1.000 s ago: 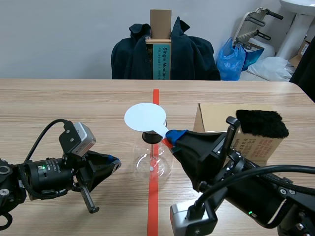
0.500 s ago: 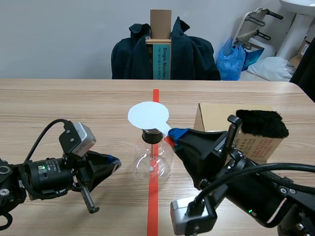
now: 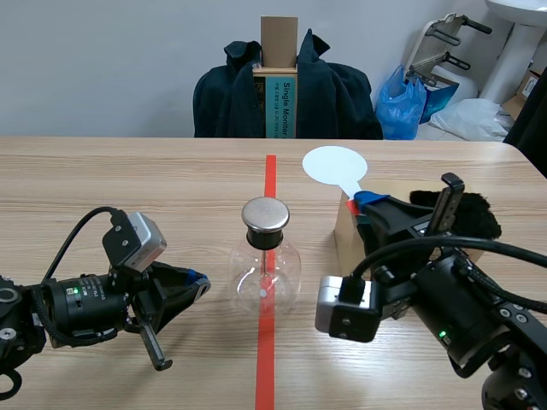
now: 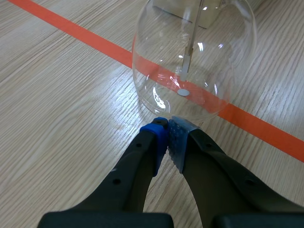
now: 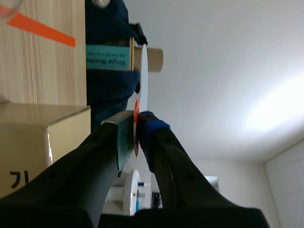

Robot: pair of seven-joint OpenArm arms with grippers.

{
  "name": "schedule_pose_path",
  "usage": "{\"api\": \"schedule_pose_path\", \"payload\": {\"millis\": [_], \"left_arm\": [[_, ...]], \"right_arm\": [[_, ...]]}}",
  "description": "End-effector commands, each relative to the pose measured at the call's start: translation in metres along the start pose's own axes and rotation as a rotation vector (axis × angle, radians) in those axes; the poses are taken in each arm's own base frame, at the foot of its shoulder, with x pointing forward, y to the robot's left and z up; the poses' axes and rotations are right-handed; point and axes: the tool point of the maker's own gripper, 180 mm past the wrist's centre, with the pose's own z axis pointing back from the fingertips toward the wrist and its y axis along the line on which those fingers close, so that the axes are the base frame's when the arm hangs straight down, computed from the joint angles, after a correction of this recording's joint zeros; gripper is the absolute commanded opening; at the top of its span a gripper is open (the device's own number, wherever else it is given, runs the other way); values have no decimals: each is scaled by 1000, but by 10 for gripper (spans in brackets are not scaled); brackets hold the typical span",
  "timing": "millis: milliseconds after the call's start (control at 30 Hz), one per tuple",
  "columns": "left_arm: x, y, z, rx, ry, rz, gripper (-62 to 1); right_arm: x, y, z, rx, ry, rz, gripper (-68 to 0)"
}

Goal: Do the electroscope experiment.
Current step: 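Move the plate toward and away from the electroscope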

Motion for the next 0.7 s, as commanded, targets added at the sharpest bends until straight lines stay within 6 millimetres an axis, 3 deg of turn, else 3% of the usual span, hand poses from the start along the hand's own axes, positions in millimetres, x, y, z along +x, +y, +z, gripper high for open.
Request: {"api": "schedule_pose_path", "payload": {"millis": [0, 267, 667], "left_arm": [[11, 2, -1, 2, -37, -3, -590], [11, 2, -1, 2, -37, -3, -590], [11, 2, -1, 2, -37, -3, -590]], "right_arm": [[-7, -8, -2, -27, 25, 11, -668], [-16, -9, -1, -27, 73, 11, -668], [25, -6, 0, -15, -153, 10, -668]]}}
